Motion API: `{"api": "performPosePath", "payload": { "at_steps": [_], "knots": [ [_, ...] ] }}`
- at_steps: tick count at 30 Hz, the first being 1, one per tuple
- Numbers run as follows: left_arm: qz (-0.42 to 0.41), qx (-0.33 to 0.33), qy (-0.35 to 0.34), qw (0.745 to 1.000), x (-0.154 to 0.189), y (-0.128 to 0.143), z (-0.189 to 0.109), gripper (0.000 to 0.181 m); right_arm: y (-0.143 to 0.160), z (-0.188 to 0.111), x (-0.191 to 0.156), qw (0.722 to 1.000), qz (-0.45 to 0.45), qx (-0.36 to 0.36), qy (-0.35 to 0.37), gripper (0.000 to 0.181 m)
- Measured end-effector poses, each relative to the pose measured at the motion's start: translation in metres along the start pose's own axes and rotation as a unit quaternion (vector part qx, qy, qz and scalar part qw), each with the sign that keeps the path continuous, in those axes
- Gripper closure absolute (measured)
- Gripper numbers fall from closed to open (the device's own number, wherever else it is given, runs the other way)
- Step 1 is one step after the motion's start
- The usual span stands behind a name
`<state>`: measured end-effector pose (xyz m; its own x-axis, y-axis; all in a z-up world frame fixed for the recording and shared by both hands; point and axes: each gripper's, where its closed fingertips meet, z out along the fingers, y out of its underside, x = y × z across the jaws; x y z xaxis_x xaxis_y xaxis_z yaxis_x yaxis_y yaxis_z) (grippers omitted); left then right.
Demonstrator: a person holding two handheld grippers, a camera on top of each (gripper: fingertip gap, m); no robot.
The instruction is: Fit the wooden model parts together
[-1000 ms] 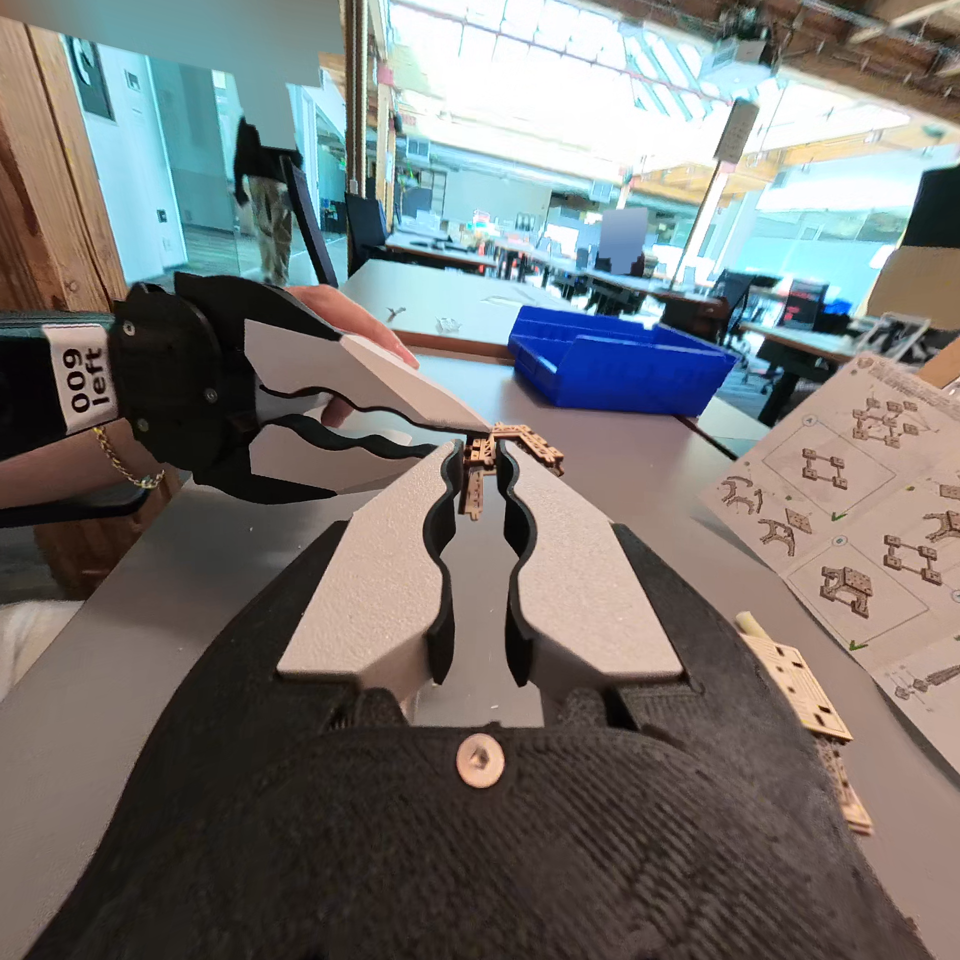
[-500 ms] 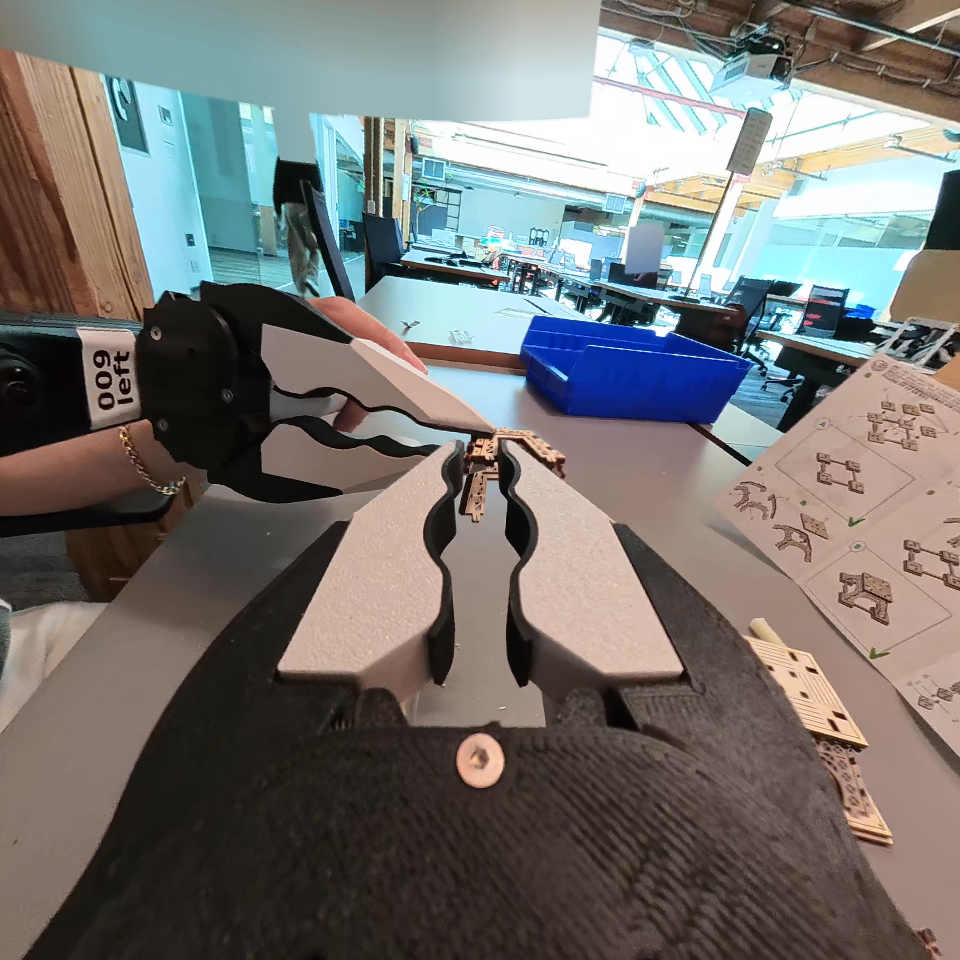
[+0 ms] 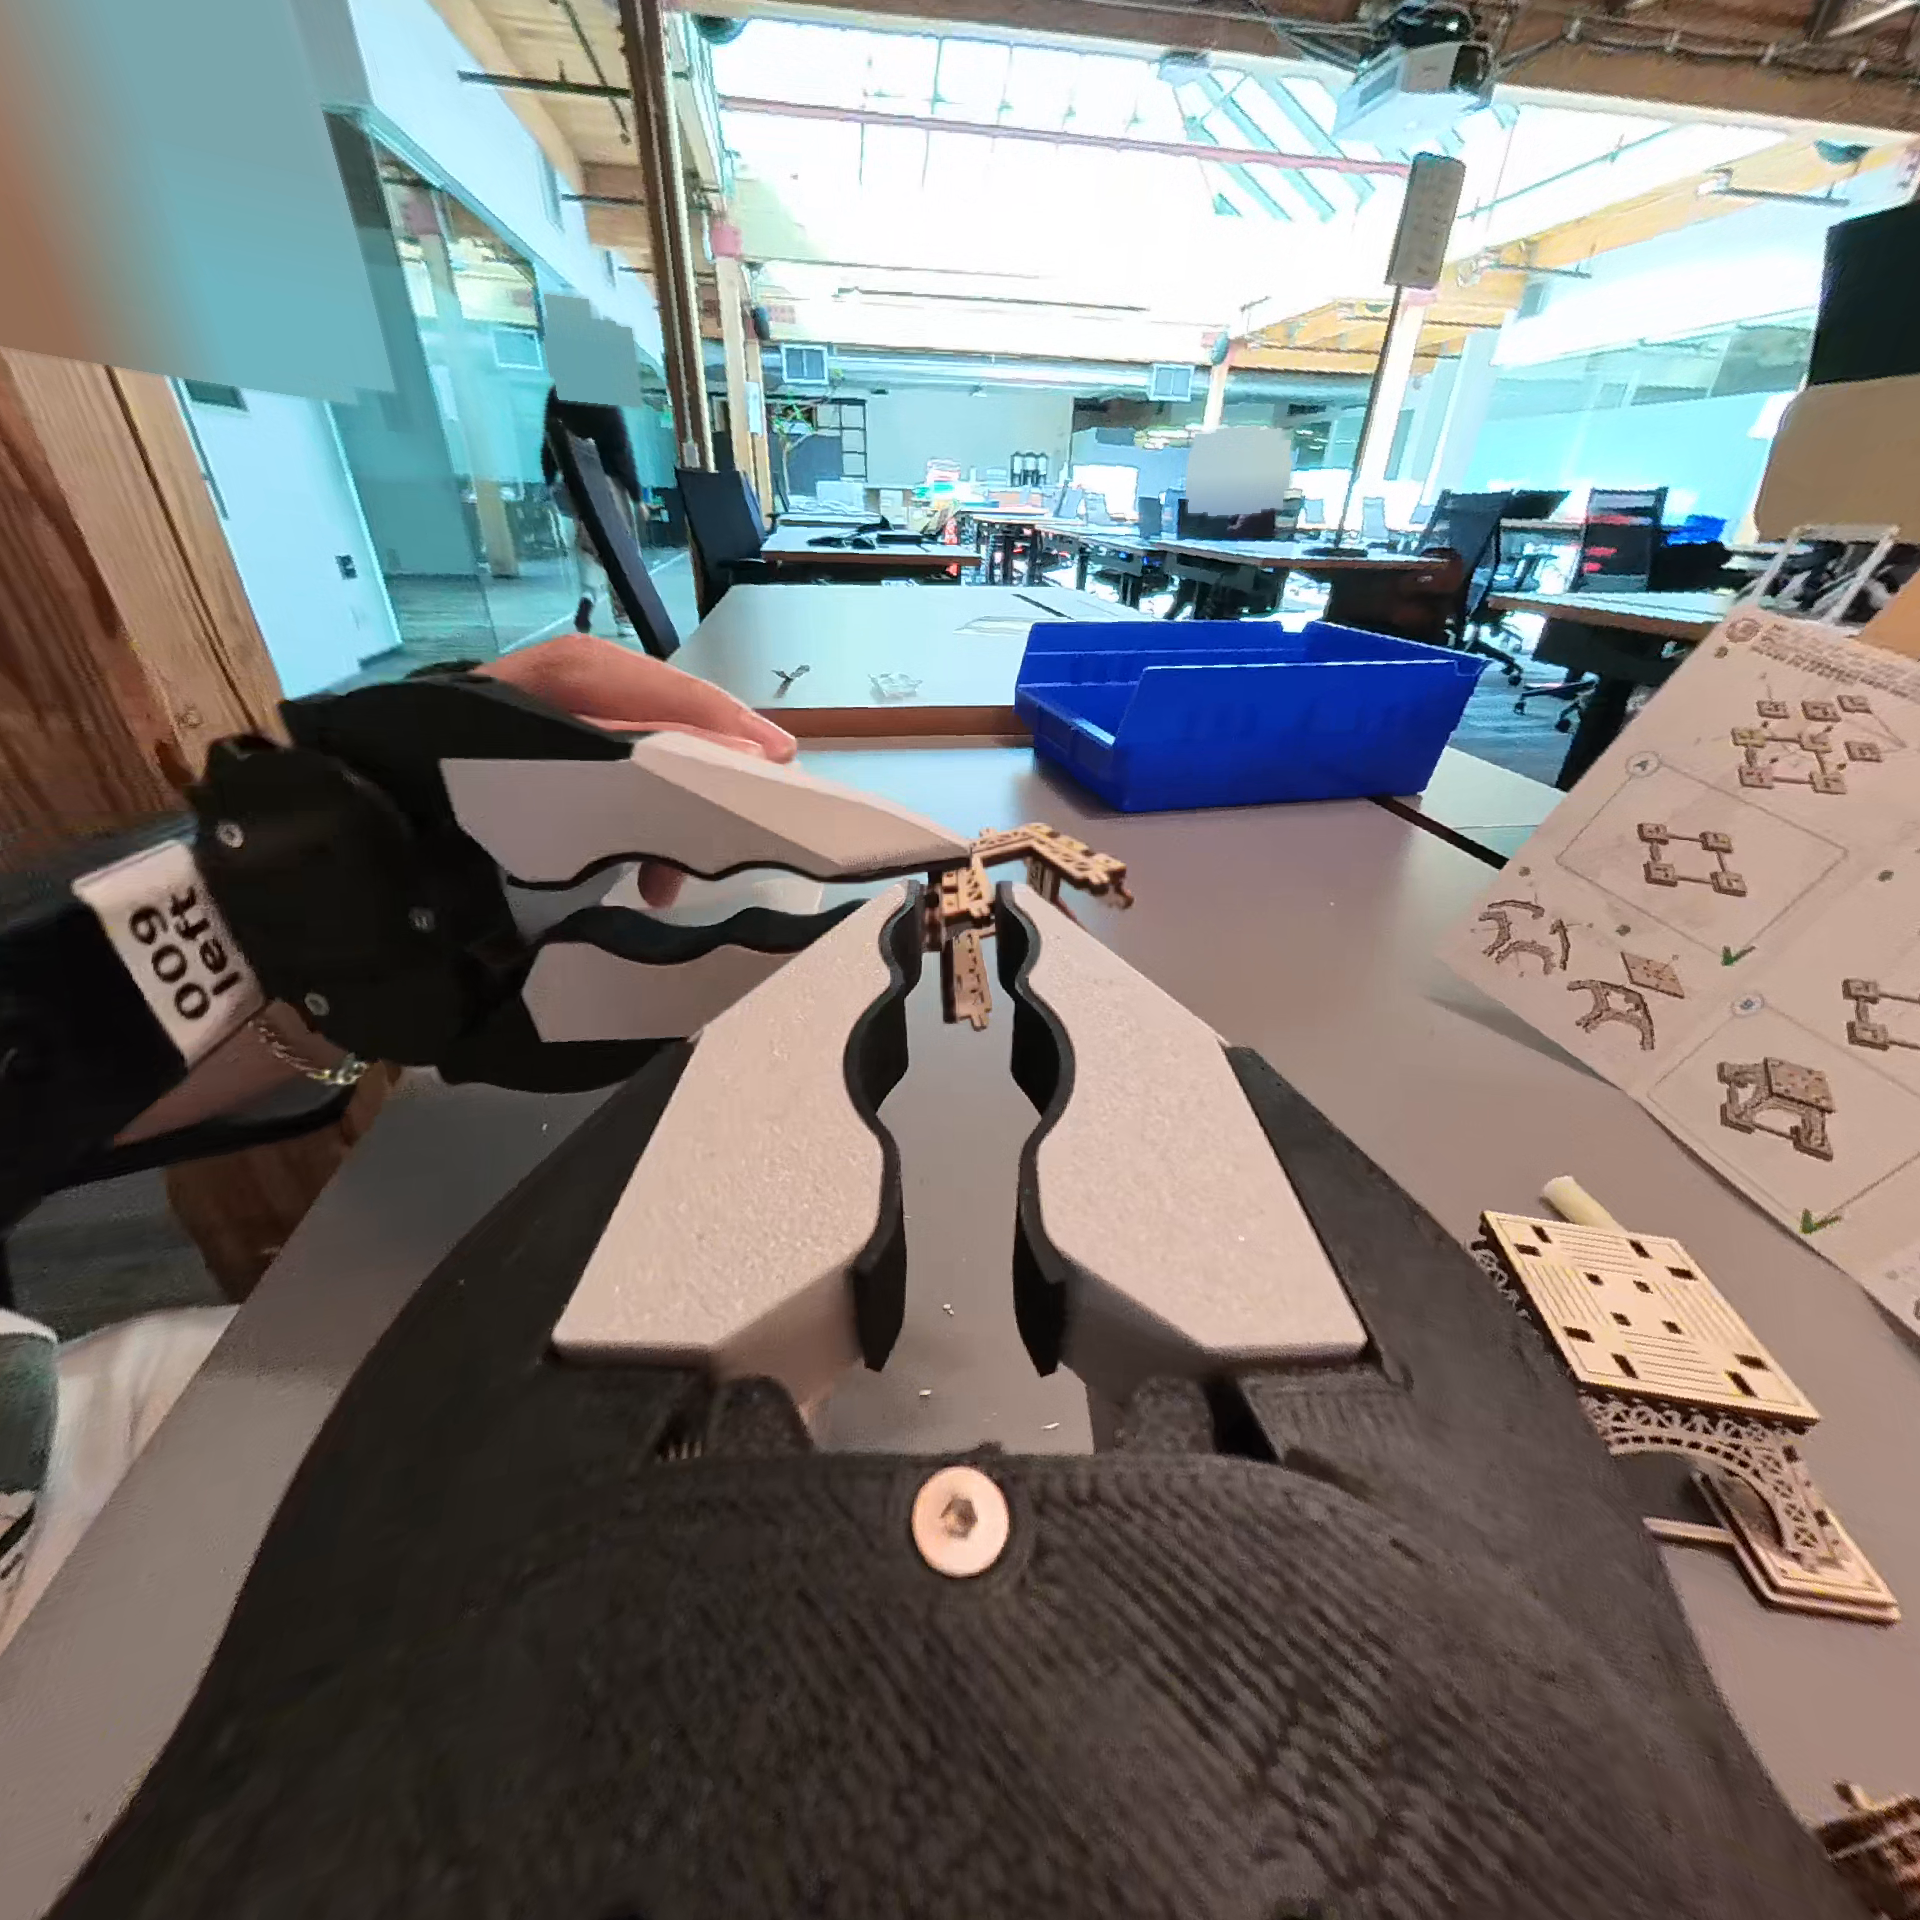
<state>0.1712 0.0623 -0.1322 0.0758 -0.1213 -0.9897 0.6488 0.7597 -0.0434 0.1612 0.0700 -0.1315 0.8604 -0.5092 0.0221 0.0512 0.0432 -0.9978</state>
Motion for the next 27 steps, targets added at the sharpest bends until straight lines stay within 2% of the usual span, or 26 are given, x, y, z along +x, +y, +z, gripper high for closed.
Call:
{"api": "performPosePath", "payload": {
  "at_steps": [5,9,14,19,27],
  "knots": [
    [0.053,-0.006,-0.029,0.998,-0.003,-0.002,-0.001,0.175,-0.001,-0.001,0.0,1.0,-0.024,-0.011,0.007,0.17],
    [0.092,-0.001,-0.035,0.995,-0.001,-0.003,-0.001,0.174,0.003,-0.002,0.0,0.995,-0.085,-0.05,0.017,0.17],
    [0.142,0.028,-0.045,0.989,0.002,-0.009,-0.004,0.174,0.007,-0.008,-0.004,0.989,-0.108,-0.096,-0.012,0.171],
    [0.155,0.055,-0.038,0.986,0.007,-0.013,-0.006,0.175,0.013,-0.012,-0.008,0.987,-0.089,-0.127,-0.04,0.171],
    [0.16,0.055,-0.019,0.985,0.014,-0.009,-0.005,0.174,0.021,-0.009,-0.004,0.983,-0.105,-0.148,-0.026,0.172]
  ]
}}
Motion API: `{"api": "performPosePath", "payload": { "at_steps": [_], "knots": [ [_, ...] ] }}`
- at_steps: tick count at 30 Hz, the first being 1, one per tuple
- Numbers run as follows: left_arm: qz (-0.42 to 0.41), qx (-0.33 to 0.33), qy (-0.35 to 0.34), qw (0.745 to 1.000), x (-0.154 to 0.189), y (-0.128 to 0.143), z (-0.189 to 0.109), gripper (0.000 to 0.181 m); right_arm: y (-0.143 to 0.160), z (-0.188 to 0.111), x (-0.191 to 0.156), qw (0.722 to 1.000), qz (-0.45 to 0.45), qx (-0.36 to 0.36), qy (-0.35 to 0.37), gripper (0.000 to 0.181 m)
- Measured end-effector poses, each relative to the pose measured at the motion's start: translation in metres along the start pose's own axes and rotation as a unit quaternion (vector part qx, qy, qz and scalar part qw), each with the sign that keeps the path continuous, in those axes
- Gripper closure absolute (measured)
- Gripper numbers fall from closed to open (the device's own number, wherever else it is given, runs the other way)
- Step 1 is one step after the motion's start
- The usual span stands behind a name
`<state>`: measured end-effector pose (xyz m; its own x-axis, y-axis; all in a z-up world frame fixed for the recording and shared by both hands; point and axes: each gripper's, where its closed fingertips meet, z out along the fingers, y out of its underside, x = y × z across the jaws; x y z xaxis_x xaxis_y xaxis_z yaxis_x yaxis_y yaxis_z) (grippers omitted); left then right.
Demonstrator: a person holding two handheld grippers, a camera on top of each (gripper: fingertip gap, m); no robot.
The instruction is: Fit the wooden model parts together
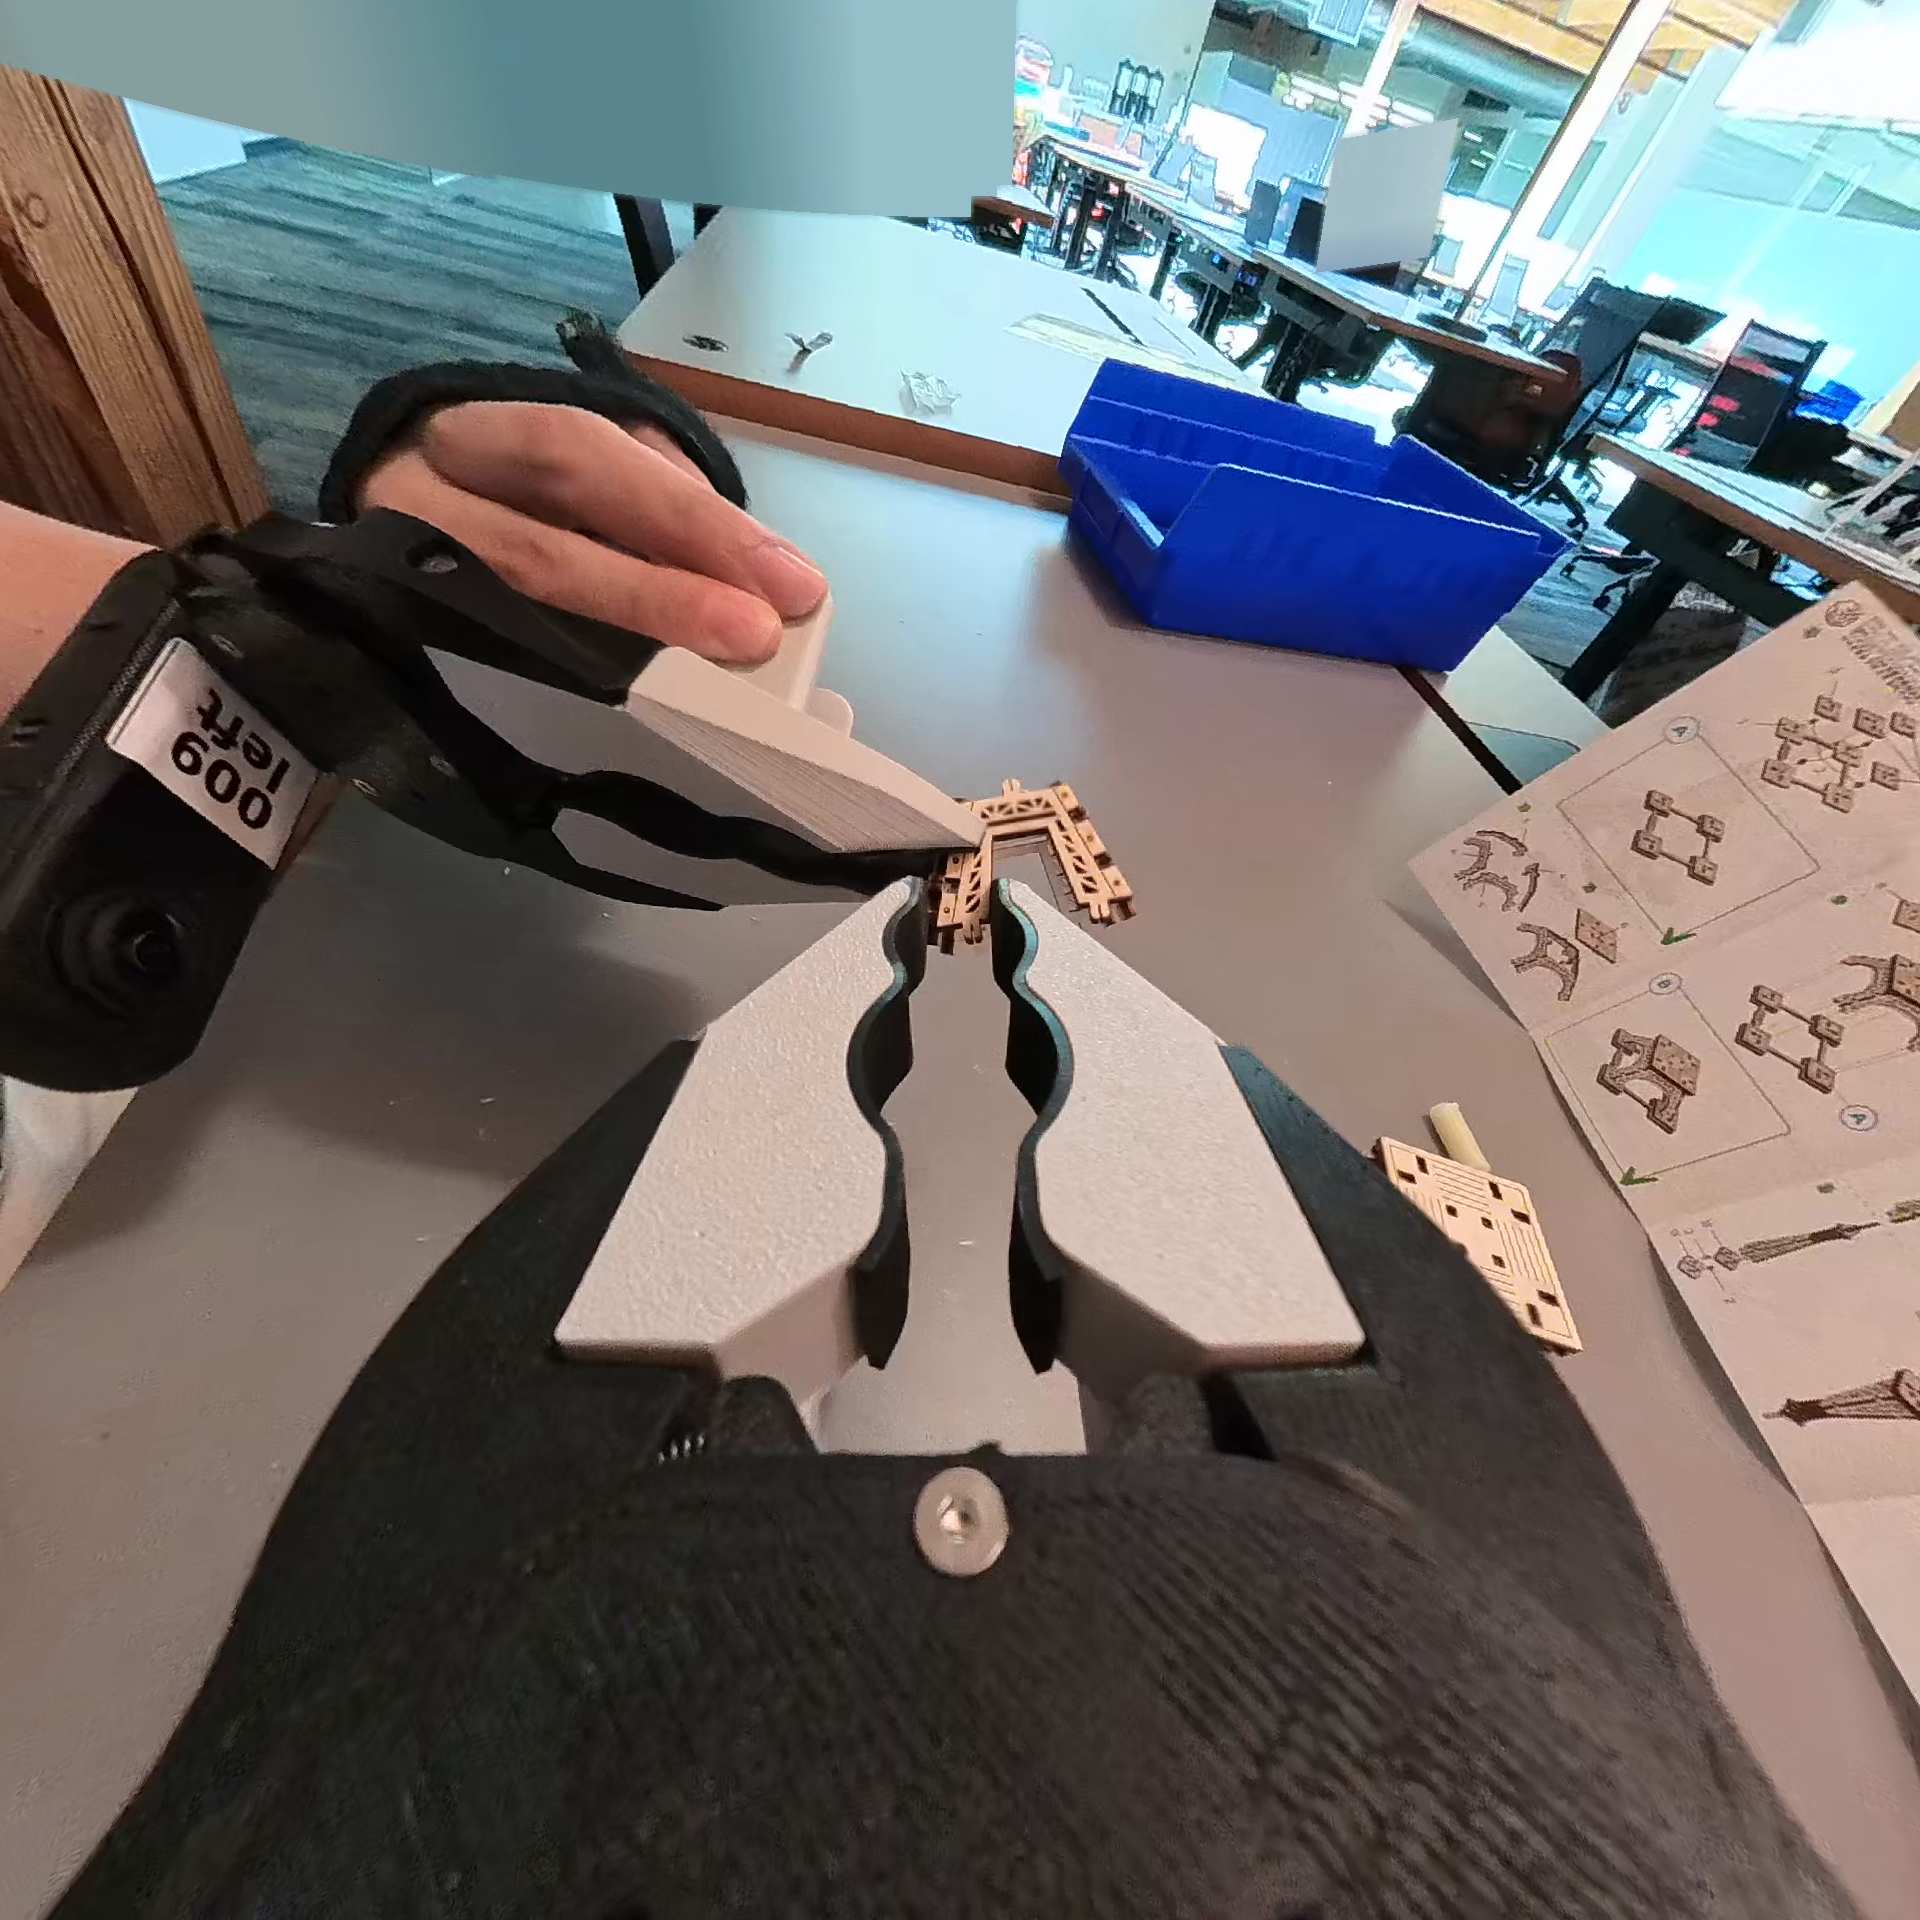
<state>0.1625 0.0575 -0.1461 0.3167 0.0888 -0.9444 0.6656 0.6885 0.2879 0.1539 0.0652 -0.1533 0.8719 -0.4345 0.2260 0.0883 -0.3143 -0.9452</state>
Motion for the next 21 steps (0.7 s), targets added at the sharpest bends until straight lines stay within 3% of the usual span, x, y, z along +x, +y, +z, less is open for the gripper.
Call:
{"api": "performPosePath", "payload": {
  "at_steps": [14,21],
  "knots": [
    [-0.069,0.017,0.079,0.994,0.024,0.0,-0.01,0.172,0.02,0.015,-0.009,0.998,0.005,-0.053,-0.017,0.172],
    [-0.193,0.02,0.103,0.976,0.019,0.009,-0.01,0.161,0.015,0.017,-0.005,1.0,-0.002,-0.031,-0.004,0.172]
  ]
}}
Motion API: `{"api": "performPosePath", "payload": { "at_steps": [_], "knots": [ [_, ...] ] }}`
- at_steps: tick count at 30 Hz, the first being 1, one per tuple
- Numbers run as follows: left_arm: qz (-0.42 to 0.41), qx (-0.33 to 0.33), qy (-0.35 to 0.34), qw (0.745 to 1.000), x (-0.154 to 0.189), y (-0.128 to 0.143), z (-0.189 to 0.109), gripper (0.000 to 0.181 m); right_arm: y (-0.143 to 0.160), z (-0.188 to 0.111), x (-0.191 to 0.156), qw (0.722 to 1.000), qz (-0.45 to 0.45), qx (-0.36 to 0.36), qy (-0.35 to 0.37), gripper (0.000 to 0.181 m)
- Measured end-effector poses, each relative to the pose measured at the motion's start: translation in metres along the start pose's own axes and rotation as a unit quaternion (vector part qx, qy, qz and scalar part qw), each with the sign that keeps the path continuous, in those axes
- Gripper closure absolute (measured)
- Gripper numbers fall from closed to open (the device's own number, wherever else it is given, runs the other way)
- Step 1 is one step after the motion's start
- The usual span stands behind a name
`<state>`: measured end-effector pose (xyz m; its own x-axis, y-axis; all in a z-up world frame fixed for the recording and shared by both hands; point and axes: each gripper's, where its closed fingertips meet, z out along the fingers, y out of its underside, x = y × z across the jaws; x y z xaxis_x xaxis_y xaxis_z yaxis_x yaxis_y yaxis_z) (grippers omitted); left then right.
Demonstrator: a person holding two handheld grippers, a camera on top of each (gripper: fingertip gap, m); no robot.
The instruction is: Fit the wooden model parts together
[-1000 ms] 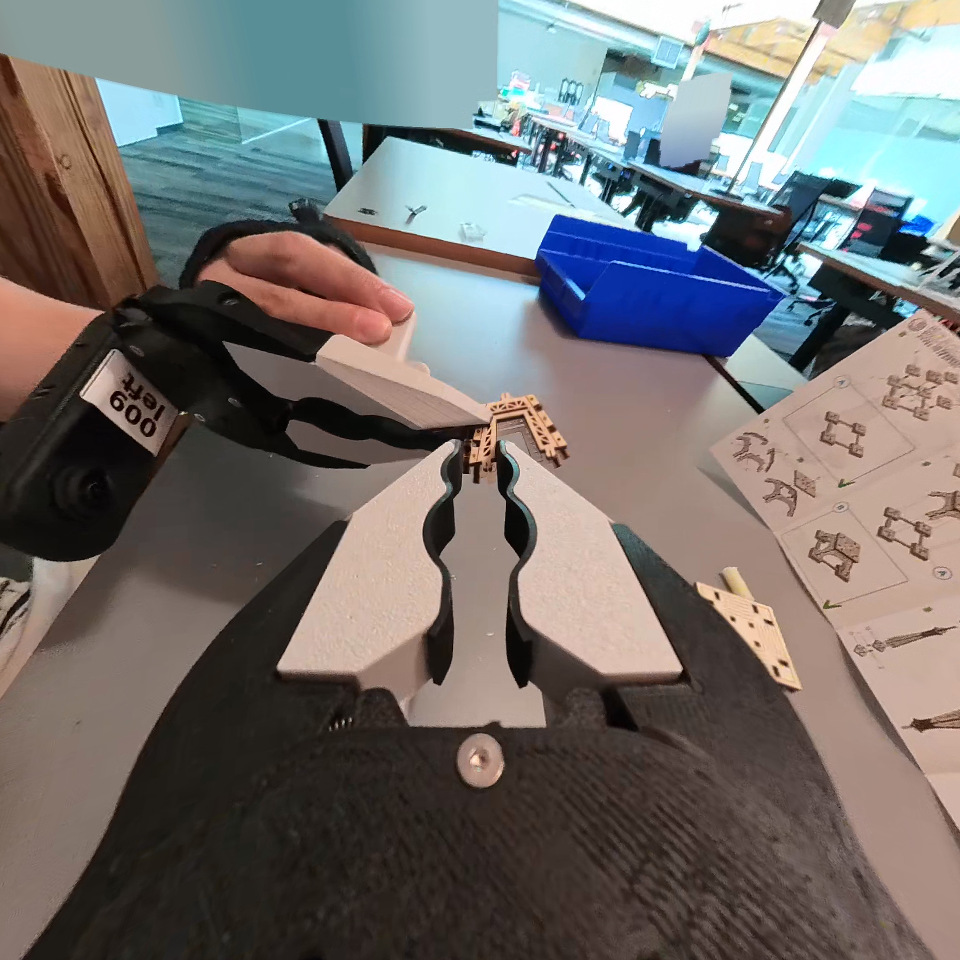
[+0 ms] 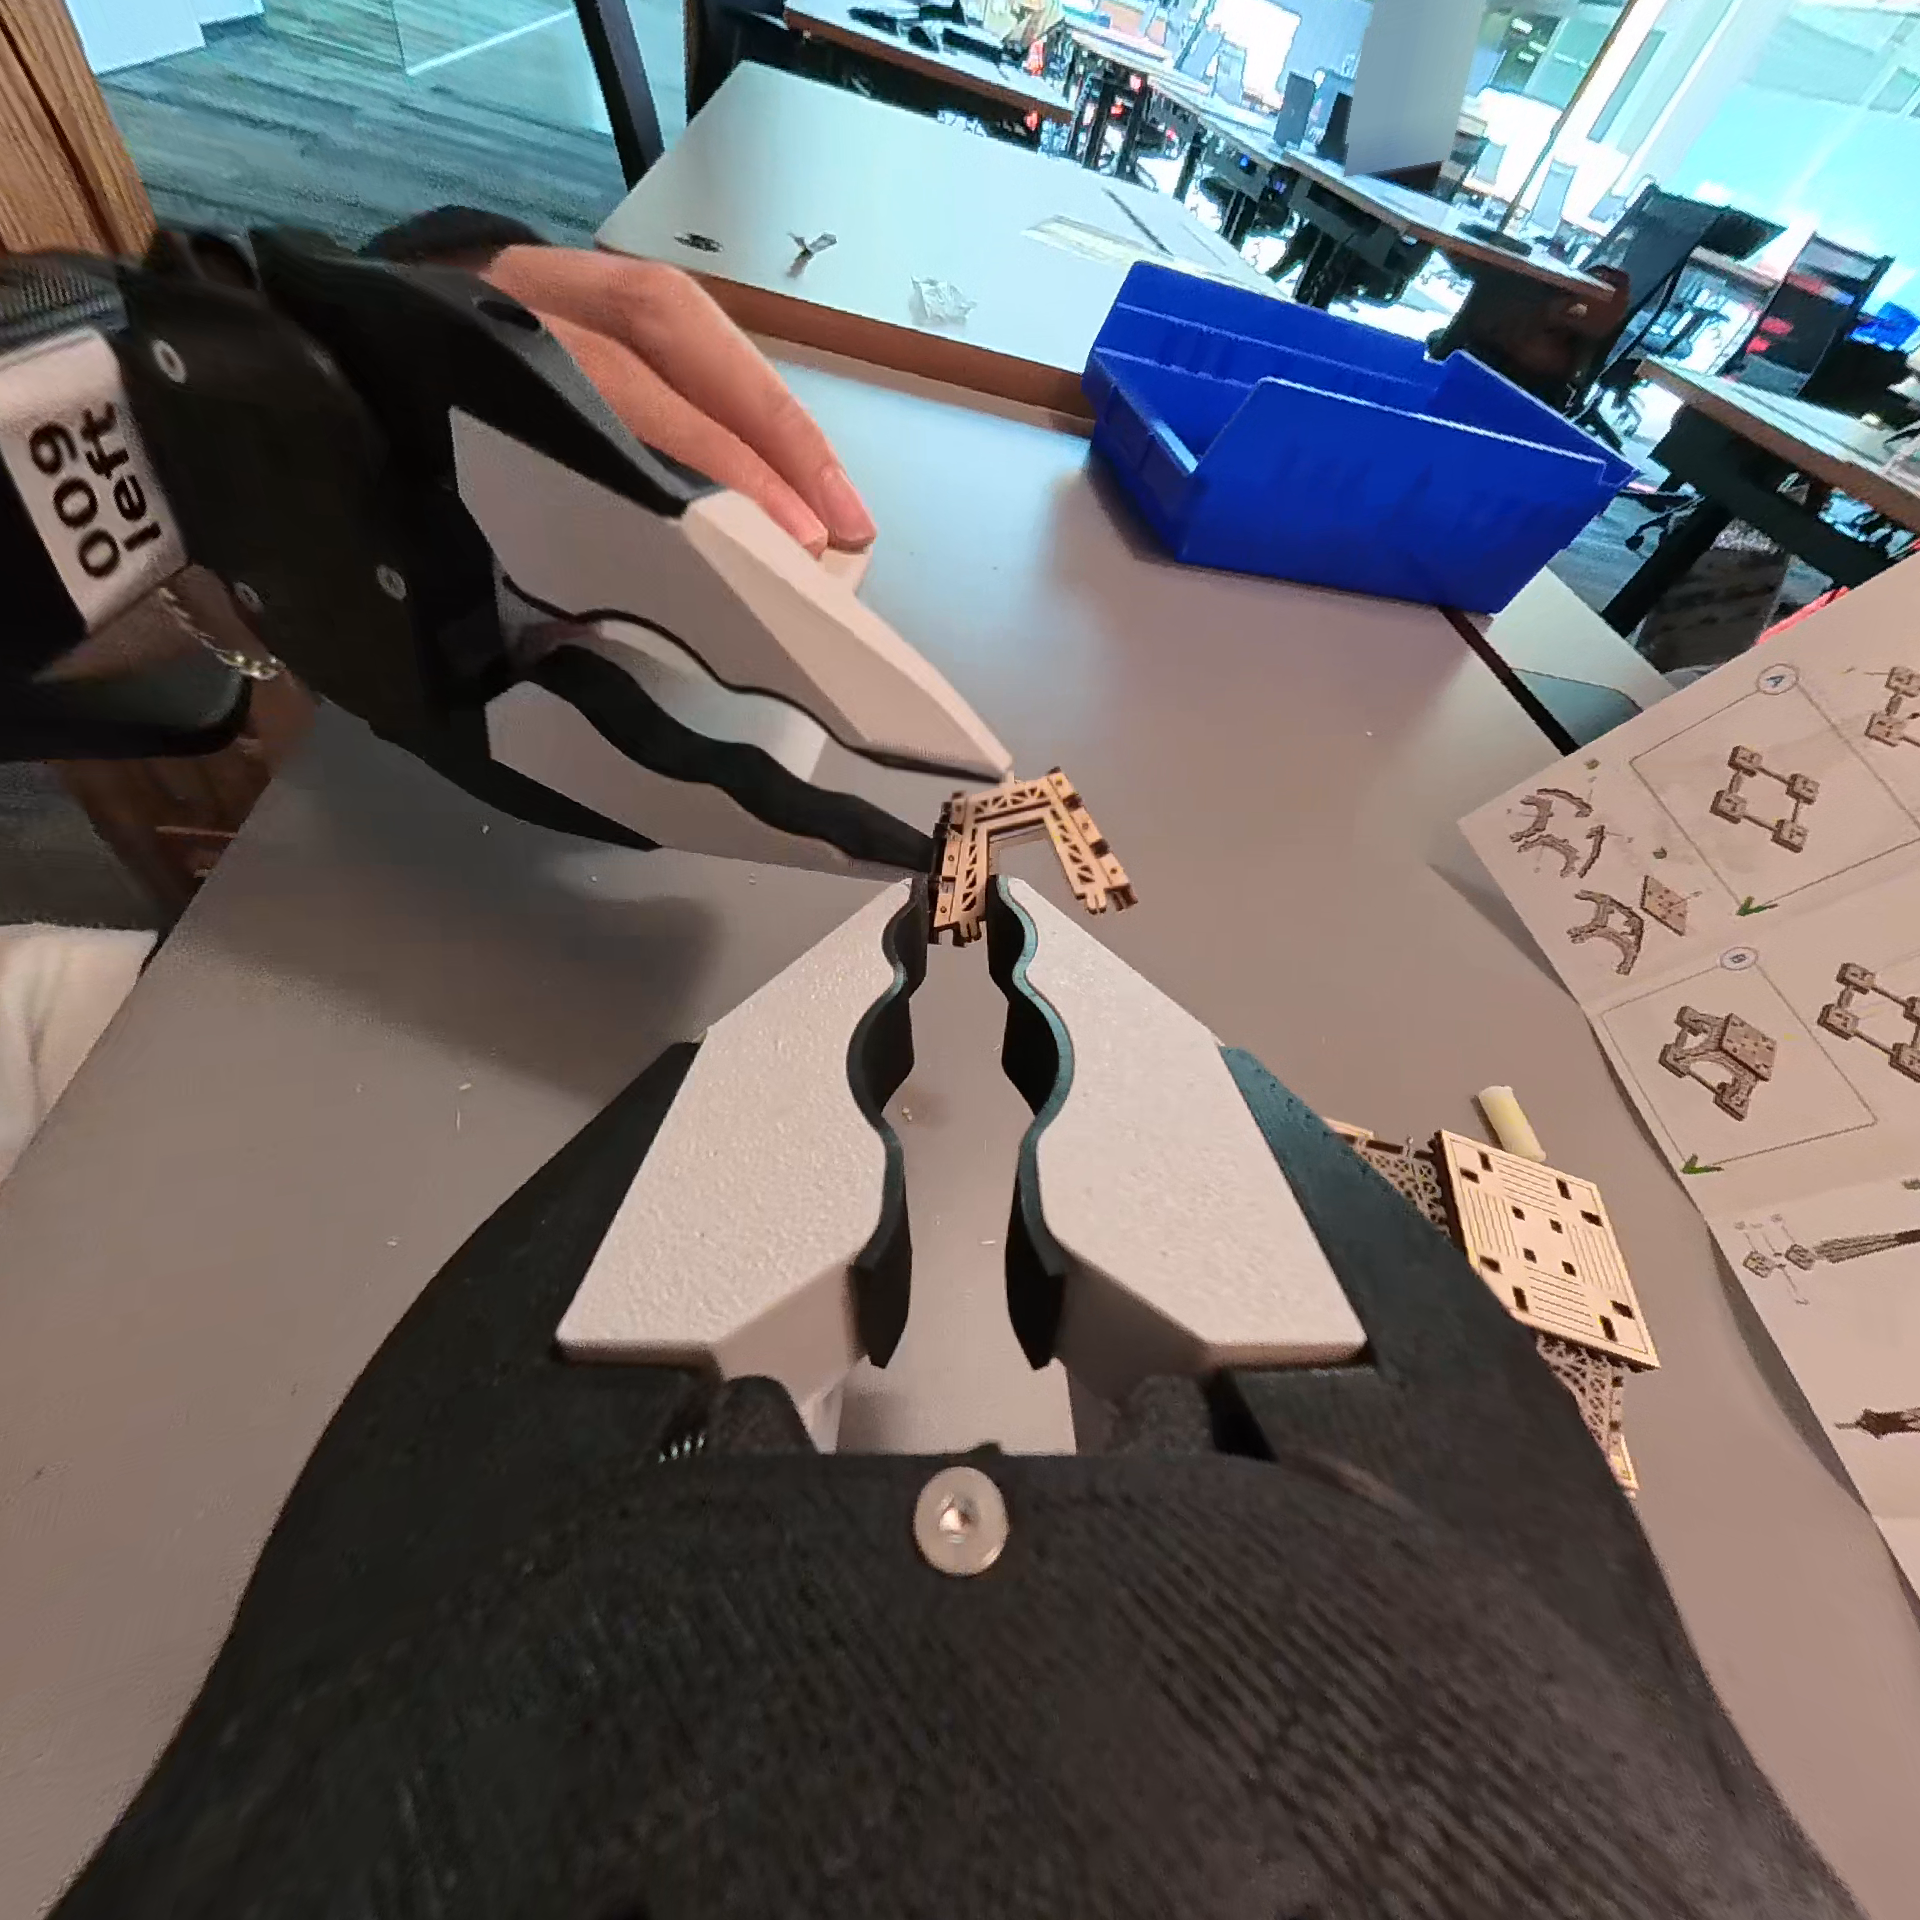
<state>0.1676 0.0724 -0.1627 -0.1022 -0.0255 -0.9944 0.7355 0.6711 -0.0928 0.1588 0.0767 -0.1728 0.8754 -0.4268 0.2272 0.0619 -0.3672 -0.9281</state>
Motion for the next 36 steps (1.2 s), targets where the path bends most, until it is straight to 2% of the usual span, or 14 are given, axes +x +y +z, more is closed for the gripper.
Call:
{"api": "performPosePath", "payload": {
  "at_steps": [2,5,11,15,19,22,26,32,36],
  "knots": [
    [-0.027,0.008,0.008,1.0,-0.001,0.0,-0.001,0.159,0.0,0.0,0.0,1.0,-0.003,0.003,-0.001,0.172],
    [-0.085,0.027,0.02,0.996,-0.003,-0.002,-0.004,0.166,0.001,-0.002,0.004,1.0,-0.003,0.005,0.006,0.172],
    [-0.225,0.059,0.056,0.971,-0.01,-0.003,-0.008,0.17,0.001,-0.004,0.006,1.0,-0.004,0.018,0.004,0.172],
    [-0.291,0.064,0.098,0.95,-0.005,0.003,-0.009,0.172,0.016,0.003,0.004,0.996,-0.077,-0.027,0.022,0.172],
    [-0.357,0.014,0.183,0.916,0.021,0.019,-0.007,0.181,0.037,0.014,0.001,0.98,-0.171,-0.089,0.045,0.172],
    [-0.381,0.035,0.239,0.893,0.038,0.007,-0.011,0.181,0.046,0.021,-0.004,0.968,-0.216,-0.12,0.044,0.172],
    [-0.354,0.004,0.277,0.893,0.06,0.008,-0.011,0.181,0.06,0.026,-0.007,0.948,-0.273,-0.16,0.043,0.171],
    [-0.383,-0.023,0.284,0.879,0.072,0.006,-0.009,0.181,0.072,0.029,-0.02,0.929,-0.314,-0.194,0.01,0.172],
    [-0.382,-0.034,0.311,0.87,0.08,0.001,-0.012,0.181,0.075,0.029,-0.024,0.934,-0.303,-0.191,-0.002,0.175]
  ]
}}
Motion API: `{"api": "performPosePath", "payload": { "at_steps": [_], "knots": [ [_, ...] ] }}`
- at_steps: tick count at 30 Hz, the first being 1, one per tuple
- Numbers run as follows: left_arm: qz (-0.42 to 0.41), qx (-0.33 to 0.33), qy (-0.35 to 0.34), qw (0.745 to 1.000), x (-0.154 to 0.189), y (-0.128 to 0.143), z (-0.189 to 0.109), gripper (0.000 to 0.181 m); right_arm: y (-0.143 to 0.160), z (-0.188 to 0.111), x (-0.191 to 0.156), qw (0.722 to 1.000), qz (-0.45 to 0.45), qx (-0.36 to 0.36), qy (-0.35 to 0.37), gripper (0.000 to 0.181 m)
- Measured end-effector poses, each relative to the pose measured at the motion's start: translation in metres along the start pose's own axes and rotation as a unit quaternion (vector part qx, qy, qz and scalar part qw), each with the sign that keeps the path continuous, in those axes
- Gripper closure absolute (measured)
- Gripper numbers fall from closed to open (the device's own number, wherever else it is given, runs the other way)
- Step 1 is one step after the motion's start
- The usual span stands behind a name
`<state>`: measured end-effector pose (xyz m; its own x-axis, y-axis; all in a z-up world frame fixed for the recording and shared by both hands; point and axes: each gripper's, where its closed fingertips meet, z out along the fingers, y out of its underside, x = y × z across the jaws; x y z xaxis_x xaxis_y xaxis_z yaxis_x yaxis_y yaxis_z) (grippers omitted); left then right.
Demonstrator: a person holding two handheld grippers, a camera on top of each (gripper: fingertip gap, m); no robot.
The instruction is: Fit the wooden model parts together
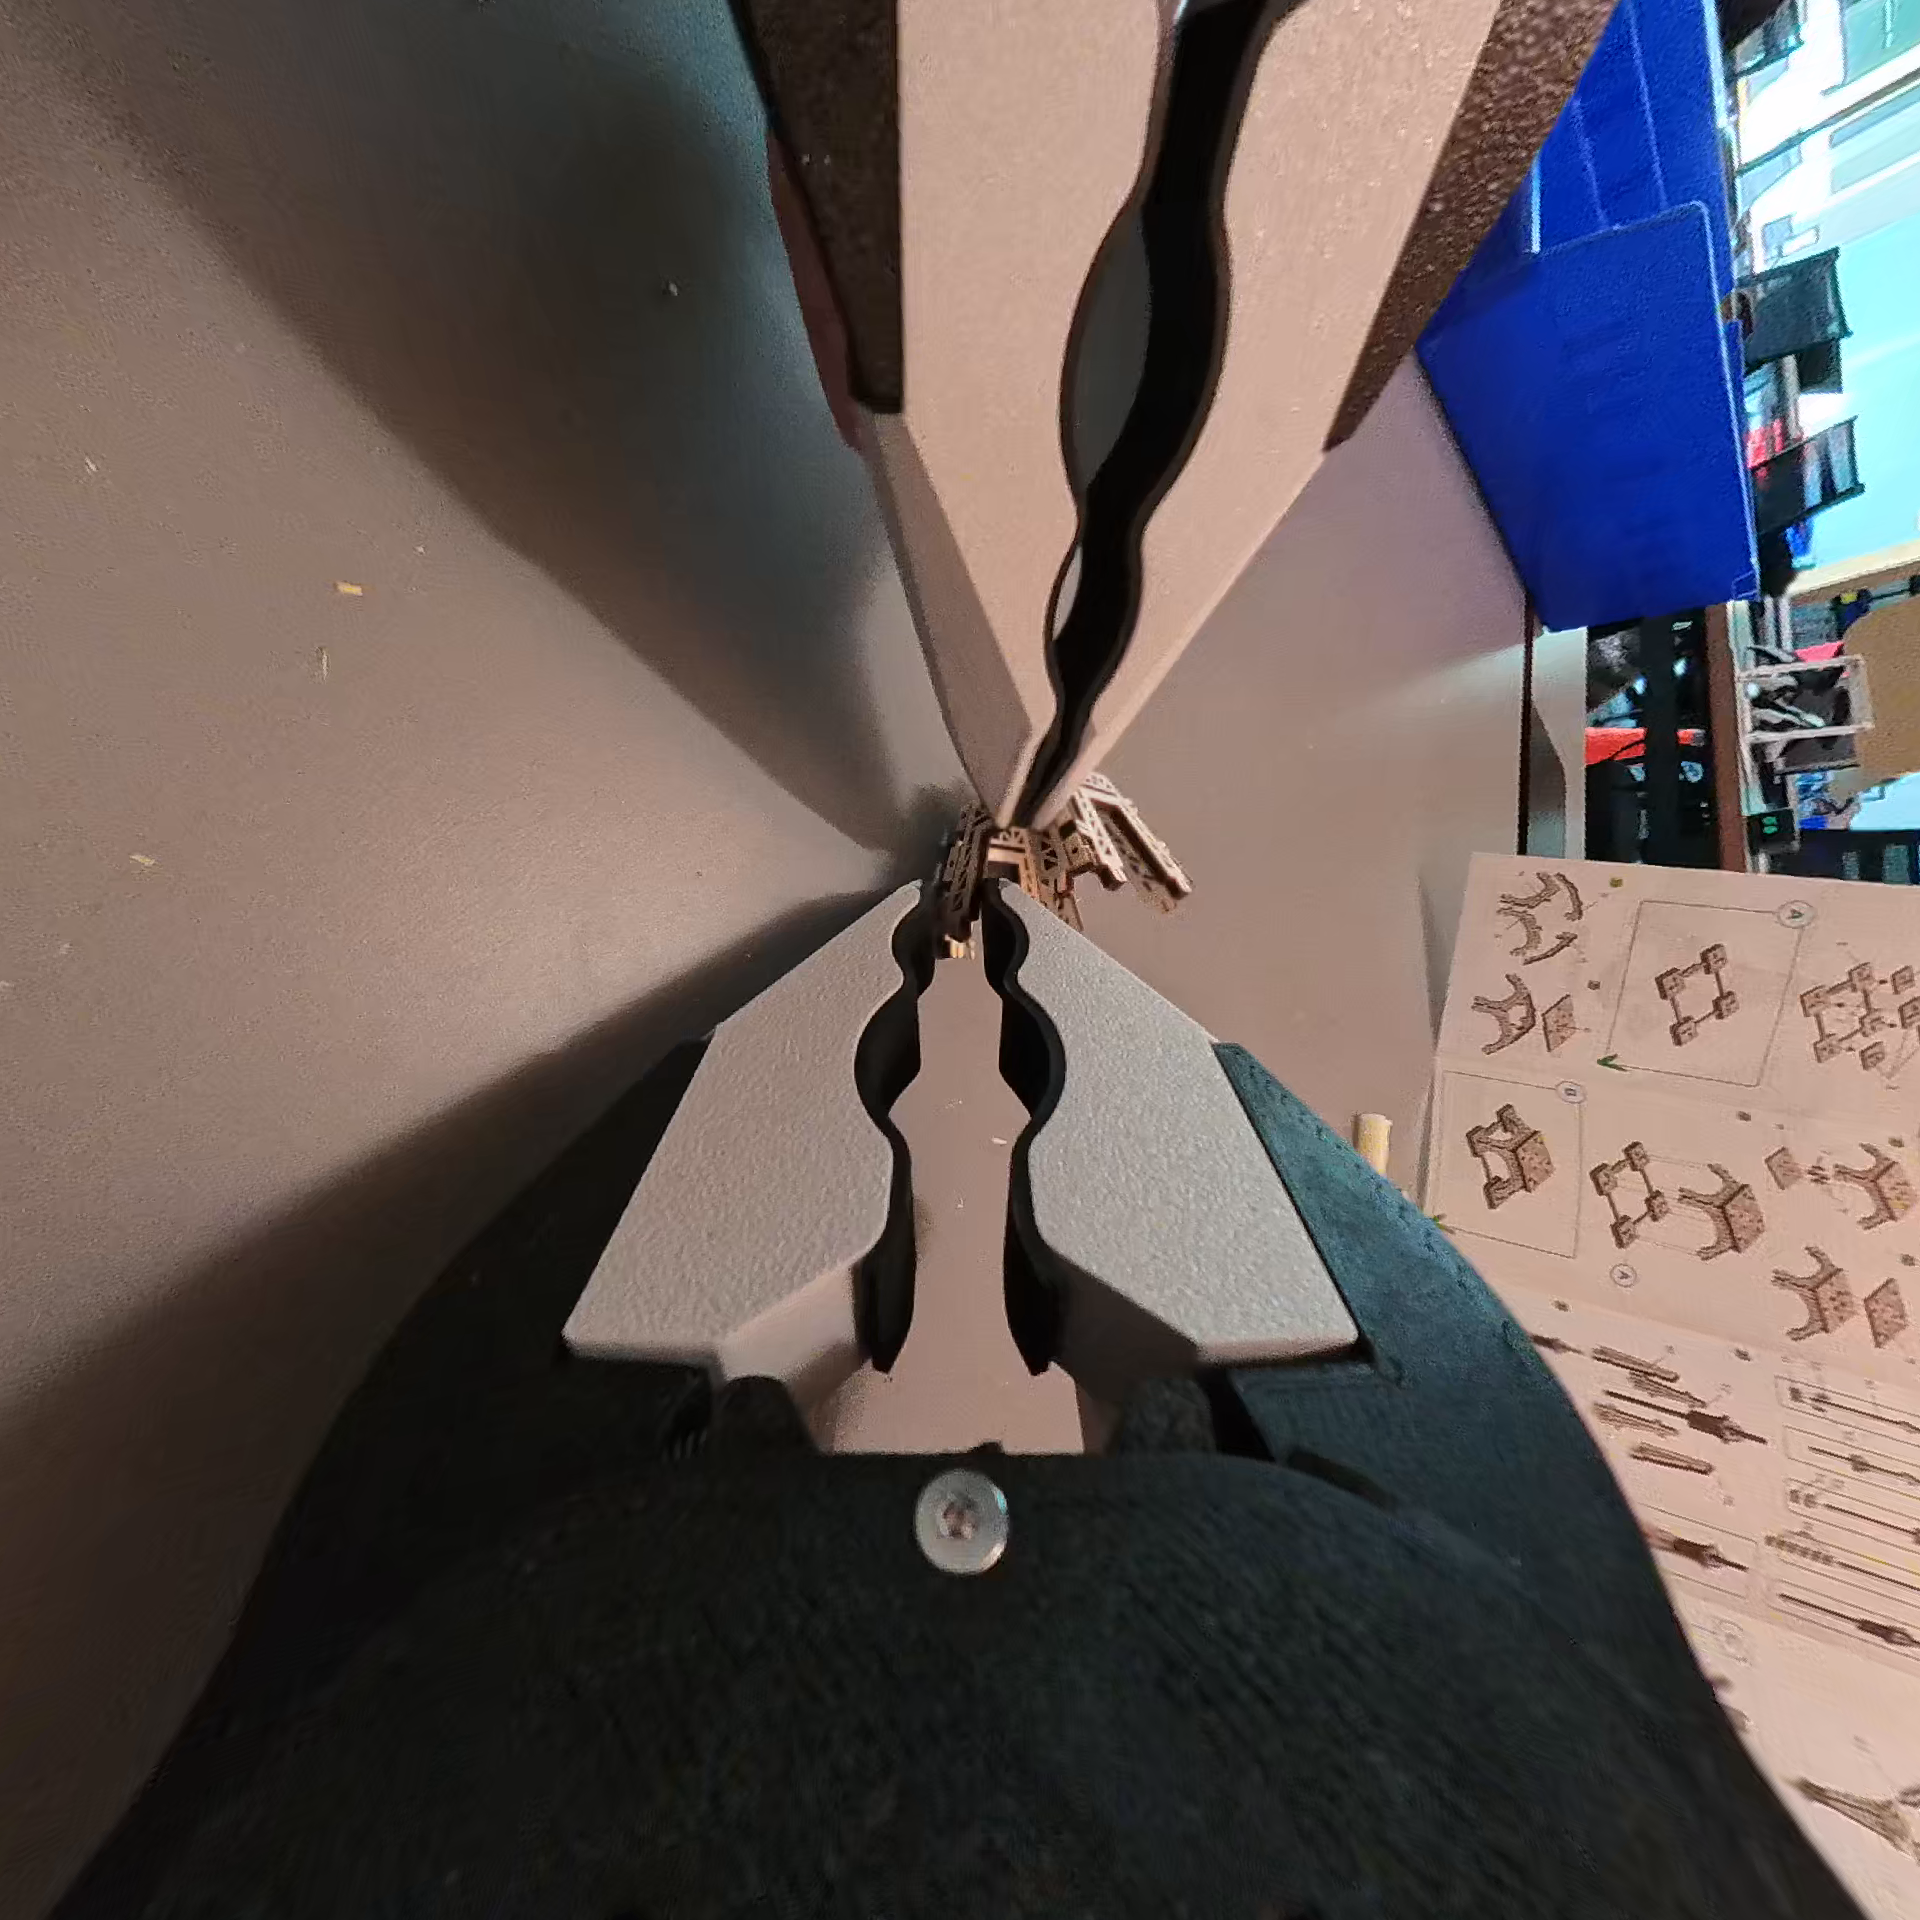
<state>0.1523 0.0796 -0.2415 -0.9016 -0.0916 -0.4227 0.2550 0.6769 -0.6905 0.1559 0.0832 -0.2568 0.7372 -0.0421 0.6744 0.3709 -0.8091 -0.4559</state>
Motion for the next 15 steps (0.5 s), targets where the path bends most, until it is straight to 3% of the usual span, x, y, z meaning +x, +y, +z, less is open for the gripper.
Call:
{"api": "performPosePath", "payload": {
  "at_steps": [8,15],
  "knots": [
    [0.002,-0.06,-0.009,0.998,0.0,0.016,0.0,0.181,-0.001,-0.001,-0.002,0.995,0.085,0.032,-0.038,0.176],
    [-0.011,-0.023,0.006,1.0,0.005,0.0,0.0,0.181,-0.002,-0.001,-0.002,0.978,0.182,0.064,-0.085,0.18]
  ]
}}
